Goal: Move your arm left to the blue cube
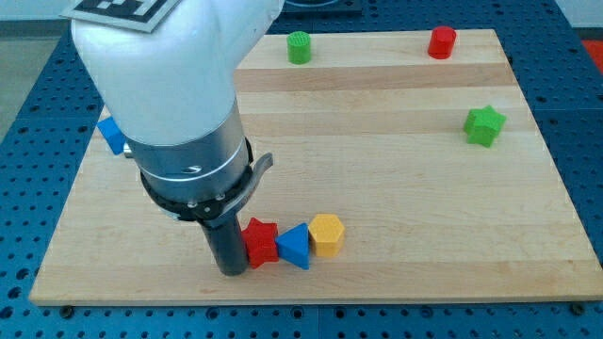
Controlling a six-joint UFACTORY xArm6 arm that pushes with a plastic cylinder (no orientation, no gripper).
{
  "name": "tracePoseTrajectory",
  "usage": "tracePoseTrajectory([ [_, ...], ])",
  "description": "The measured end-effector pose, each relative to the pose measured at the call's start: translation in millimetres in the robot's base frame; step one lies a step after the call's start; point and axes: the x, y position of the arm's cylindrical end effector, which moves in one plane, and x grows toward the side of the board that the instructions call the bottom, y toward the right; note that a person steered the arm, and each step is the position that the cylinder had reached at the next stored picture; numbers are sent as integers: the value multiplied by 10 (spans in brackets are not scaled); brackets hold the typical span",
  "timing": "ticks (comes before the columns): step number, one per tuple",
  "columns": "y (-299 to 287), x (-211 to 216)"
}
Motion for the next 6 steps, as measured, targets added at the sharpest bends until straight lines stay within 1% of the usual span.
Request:
tracePoseTrajectory([
  [1, -449, 89],
  [2, -1278, 54],
  [3, -2099, -443],
  [5, -2158, -1221],
  [6, -2158, -1321],
])
